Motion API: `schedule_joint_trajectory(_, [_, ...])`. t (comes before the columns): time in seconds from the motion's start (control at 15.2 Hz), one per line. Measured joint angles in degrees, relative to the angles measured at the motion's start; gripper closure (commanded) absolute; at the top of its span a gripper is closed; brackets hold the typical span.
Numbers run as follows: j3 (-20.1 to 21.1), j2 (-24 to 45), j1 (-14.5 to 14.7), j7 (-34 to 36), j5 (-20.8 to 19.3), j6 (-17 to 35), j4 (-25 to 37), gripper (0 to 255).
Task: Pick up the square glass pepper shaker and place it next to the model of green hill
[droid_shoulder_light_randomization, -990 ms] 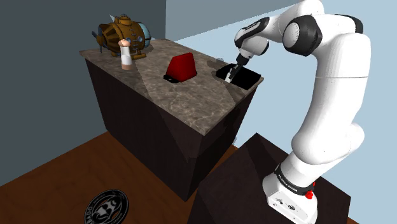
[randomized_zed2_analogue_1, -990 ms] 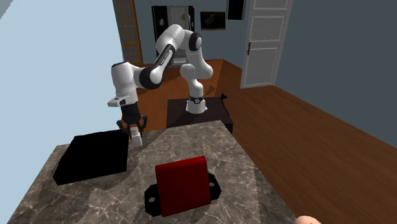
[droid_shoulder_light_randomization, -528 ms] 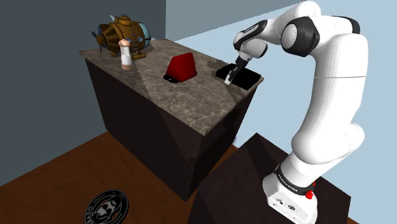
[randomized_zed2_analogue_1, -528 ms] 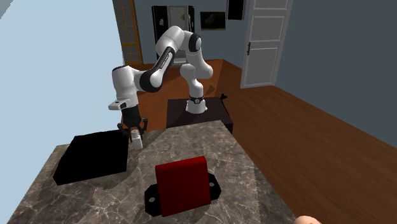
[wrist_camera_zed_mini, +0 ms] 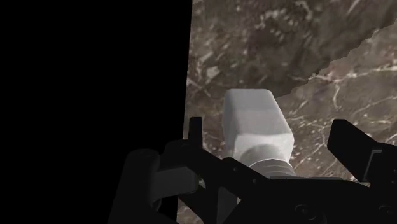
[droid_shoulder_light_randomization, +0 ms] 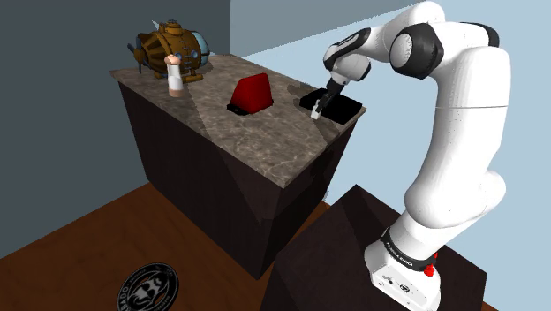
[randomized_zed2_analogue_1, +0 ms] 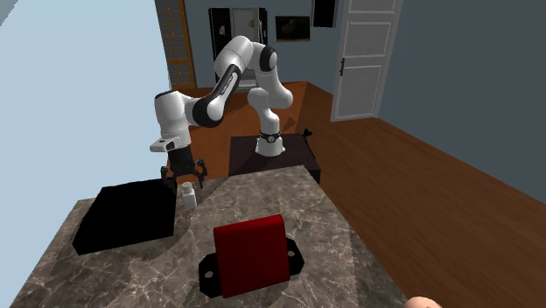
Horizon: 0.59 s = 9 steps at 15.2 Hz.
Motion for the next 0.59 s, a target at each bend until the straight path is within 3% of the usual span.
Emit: schedule_joint_trajectory(0.59, [-1.46, -4.36, 0.02, 1.32, -2.27, -4.66, 0.78, 0])
